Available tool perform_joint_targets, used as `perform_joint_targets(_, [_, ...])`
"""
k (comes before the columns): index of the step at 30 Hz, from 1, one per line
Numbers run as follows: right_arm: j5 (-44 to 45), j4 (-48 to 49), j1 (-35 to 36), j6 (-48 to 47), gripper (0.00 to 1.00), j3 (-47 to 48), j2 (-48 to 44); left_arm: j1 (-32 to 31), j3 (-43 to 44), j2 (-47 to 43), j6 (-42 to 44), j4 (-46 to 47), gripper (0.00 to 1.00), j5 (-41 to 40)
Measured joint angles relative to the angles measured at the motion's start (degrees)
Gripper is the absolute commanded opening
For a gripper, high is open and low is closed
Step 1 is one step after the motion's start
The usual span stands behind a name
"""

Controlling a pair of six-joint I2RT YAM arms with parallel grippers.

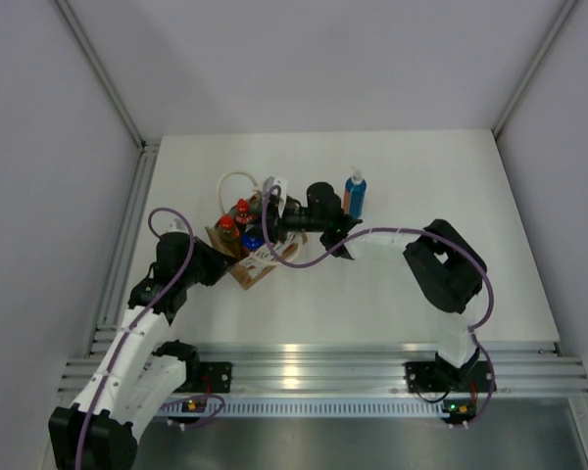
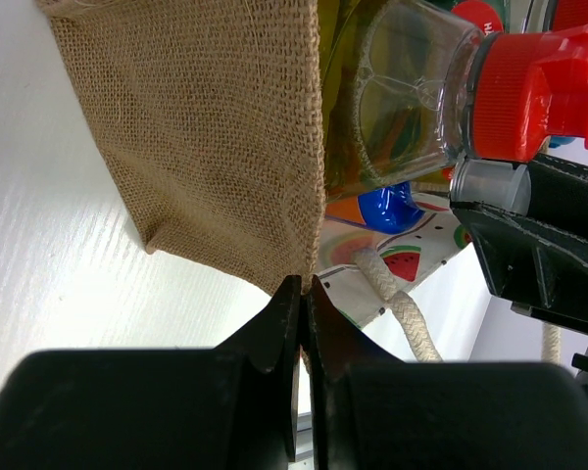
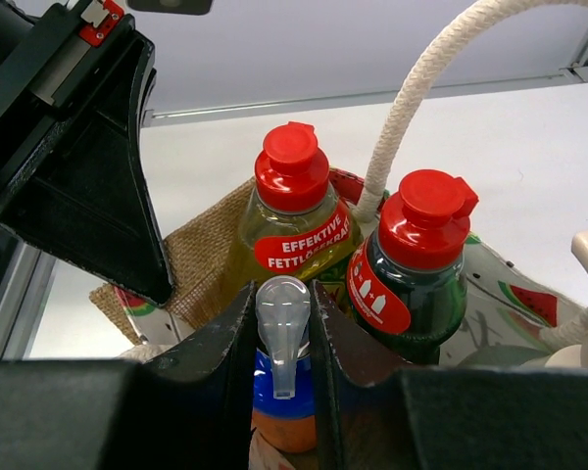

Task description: Take the personal care products out of the canvas bag

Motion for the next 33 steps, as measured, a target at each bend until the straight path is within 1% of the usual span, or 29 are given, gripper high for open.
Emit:
perform_joint_targets(8, [1.2,-0.2,0.0,0.2,0.00,0.0,-1.6,0.0,0.0,0.0,0.0,0.0,0.06,0.0])
perform_joint_targets(15, [1.8,-1.2,0.0,-0.9,0.00,0.0,-6.8,0.0,0.0,0.0,0.0,0.0,0.06,0.0])
perform_joint_targets(19, [2.5,-3.6,0.0,-1.9,0.00,0.2,-9.6,0.0,0.0,0.0,0.0,0.0,0.06,0.0])
perform_joint_targets(25, [4.9,-10.6,0.0,-3.2,0.00,2.4,-12.4,0.0,0.0,0.0,0.0,0.0,0.06,-0.1])
perform_joint_targets(33, [10.5,-18.4,0.0,-4.3,0.00,4.3,-18.2,0.0,0.0,0.0,0.0,0.0,0.06,-0.1])
